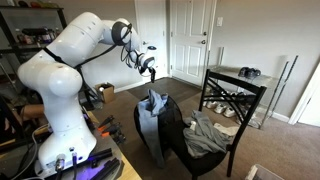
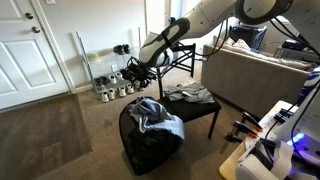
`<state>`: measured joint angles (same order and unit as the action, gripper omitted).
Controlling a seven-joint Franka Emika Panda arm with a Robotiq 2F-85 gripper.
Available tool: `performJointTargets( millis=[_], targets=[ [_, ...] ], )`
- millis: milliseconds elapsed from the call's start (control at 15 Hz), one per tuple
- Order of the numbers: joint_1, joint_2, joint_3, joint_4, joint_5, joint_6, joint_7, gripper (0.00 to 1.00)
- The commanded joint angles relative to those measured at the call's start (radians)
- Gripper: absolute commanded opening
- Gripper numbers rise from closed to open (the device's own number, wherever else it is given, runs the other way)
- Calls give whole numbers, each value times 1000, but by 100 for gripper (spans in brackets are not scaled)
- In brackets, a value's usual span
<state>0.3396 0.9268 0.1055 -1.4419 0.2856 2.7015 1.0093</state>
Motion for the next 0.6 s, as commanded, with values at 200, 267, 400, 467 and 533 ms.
performJointTargets(
  millis=[200,267,400,467,533],
  targets=[
    [-28,-1,-137,-171,19,20,142,97],
    [-28,-2,-160,-195,17,-1,173,100],
    [-15,0,-211,-244,8,-26,248,100],
    [-5,-14,-231,-281,9,-25,295,100],
    [3,-24,-248,-313,8,-32,341,100]
  ],
)
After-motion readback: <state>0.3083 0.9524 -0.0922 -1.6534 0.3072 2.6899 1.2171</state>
